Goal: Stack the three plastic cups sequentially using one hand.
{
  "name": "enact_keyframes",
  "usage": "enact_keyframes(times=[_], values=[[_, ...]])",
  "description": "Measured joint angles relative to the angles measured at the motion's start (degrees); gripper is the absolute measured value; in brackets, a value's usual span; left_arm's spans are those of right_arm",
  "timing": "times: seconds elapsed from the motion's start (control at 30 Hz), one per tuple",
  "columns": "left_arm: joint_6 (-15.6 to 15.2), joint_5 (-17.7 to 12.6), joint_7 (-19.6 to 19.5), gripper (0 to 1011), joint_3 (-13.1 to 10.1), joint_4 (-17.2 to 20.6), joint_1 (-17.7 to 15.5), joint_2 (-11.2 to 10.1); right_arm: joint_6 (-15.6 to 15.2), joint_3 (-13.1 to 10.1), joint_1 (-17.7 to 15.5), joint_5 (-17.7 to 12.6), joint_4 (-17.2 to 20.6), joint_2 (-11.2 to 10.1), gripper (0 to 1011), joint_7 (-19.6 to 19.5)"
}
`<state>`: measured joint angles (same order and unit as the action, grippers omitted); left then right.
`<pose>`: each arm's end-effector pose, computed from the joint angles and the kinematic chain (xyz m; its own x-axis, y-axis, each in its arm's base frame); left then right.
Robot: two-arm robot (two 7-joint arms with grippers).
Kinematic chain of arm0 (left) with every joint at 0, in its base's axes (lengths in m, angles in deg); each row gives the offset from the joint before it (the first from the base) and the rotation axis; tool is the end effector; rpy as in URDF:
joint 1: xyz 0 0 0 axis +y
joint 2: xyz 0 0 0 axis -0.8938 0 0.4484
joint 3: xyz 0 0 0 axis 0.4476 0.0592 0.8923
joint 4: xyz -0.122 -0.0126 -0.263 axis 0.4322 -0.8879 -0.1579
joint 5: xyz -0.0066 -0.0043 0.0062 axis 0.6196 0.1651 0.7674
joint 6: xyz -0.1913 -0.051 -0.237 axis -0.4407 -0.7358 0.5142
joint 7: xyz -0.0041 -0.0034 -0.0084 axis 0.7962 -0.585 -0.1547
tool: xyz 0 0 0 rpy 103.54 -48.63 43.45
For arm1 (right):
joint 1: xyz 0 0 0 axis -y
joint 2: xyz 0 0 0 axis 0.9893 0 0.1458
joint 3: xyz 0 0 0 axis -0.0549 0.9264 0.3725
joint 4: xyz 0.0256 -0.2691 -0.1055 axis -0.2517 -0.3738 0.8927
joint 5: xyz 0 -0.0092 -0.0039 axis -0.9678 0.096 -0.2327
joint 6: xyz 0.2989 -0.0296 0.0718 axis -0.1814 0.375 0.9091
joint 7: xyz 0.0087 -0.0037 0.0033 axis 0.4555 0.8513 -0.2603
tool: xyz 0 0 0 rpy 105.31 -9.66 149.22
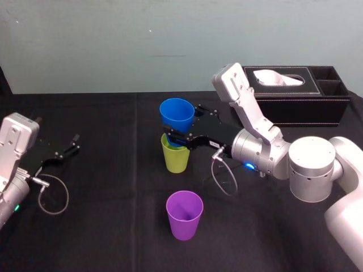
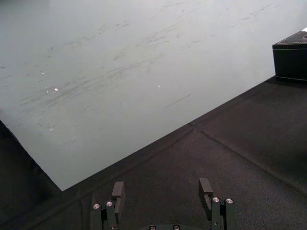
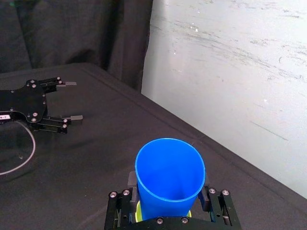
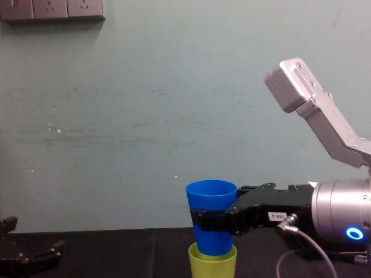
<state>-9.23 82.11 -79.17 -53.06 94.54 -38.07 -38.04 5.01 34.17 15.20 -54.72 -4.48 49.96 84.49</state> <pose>0.3581 0.0827 -0.3022 0.2923 0.8803 0.3738 -0.9553 0.2873 0.0702 0.4132 0.0361 -0.2273 0.7061 -0.6794 0.1995 0.7081 0.6774 -0.1992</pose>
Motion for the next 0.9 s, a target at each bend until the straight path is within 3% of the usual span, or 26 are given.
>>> enact_keyframes(times=[0.9], values=[[0.0,0.0,0.0,1010,0.0,0.0,0.0,0.0,1.2,0.2,0.7,-0.3,-3.1,1.0,729,0.1]])
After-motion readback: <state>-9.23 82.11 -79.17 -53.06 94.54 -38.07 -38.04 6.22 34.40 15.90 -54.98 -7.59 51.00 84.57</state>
